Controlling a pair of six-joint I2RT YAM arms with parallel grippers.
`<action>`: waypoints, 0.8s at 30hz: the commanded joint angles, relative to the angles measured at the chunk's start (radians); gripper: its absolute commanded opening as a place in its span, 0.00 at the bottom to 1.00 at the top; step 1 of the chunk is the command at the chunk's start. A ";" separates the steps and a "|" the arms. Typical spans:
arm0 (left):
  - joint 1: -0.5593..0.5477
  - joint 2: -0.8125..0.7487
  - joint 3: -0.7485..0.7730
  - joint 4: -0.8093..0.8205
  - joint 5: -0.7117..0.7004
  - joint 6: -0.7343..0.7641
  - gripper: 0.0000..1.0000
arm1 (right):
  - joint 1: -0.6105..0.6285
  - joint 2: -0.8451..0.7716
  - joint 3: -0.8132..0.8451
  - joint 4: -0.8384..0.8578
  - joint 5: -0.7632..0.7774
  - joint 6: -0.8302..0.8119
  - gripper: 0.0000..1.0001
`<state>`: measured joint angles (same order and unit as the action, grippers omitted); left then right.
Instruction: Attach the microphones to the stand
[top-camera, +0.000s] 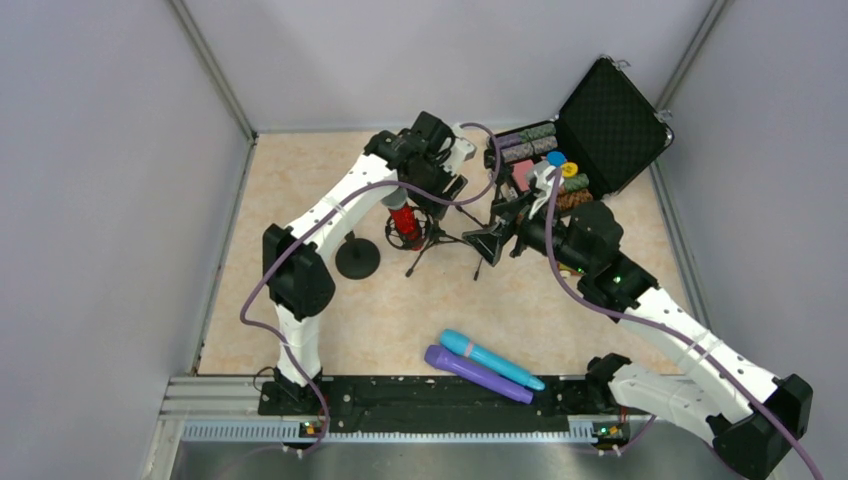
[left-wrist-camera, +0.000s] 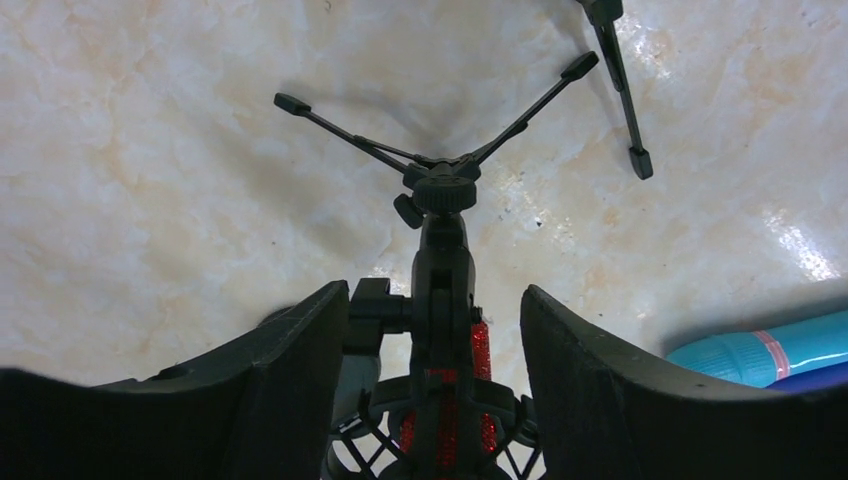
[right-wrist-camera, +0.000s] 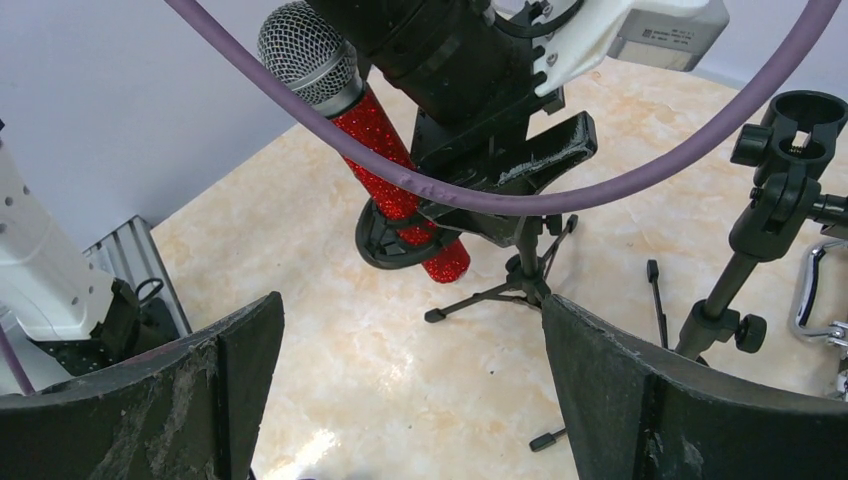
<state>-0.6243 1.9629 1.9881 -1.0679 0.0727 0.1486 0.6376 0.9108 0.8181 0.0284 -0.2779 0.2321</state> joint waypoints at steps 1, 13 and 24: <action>-0.006 0.007 0.034 0.008 -0.037 0.024 0.66 | -0.014 -0.019 0.004 0.024 0.005 0.006 0.96; -0.005 0.013 0.038 -0.009 -0.045 0.041 0.00 | -0.016 -0.005 -0.011 0.026 0.000 -0.006 0.96; -0.007 -0.021 0.089 -0.070 -0.044 0.036 0.00 | -0.016 0.060 -0.080 0.169 -0.101 -0.012 0.93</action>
<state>-0.6270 1.9751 2.0220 -1.1294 0.0391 0.1757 0.6334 0.9455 0.7490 0.0933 -0.3260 0.2291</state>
